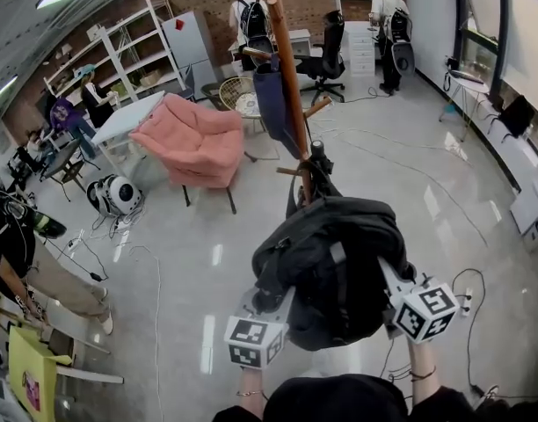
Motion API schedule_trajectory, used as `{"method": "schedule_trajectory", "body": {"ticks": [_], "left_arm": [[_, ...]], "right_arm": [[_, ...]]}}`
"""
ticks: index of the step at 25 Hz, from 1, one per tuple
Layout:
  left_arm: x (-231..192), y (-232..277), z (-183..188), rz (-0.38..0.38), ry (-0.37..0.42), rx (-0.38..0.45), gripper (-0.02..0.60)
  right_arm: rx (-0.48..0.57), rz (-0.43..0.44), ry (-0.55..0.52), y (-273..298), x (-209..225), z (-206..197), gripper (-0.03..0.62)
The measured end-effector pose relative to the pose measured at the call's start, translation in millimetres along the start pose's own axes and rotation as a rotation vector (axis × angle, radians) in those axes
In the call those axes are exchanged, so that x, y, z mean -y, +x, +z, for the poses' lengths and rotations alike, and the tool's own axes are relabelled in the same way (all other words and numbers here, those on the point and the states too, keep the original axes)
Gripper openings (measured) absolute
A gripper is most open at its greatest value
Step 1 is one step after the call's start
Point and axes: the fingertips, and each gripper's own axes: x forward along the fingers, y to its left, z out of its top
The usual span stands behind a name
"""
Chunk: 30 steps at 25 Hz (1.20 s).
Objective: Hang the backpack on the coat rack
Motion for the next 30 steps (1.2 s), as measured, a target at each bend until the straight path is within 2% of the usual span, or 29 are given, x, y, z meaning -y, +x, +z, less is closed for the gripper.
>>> {"method": "schedule_trajectory", "body": {"ticks": [12,21,30], "left_arm": [[-41.4,51.0,15.7,-0.065,0.038,-0.01,0.124],[-57.9,71.1,19.7,-0.076,0.032,-0.031,0.124],[-71.0,108.3,19.6,-0.067,0.003,-0.069,0.124]], "right_arm": [[0.014,-0.073,0.019,47.1,21.3,2.6,0.028],[-0.008,-0.087,0.035,70.7,30.6,3.1,0.028],[-0.047,-0.073,0.045,105.5,58.1,0.3,0.028]]}}
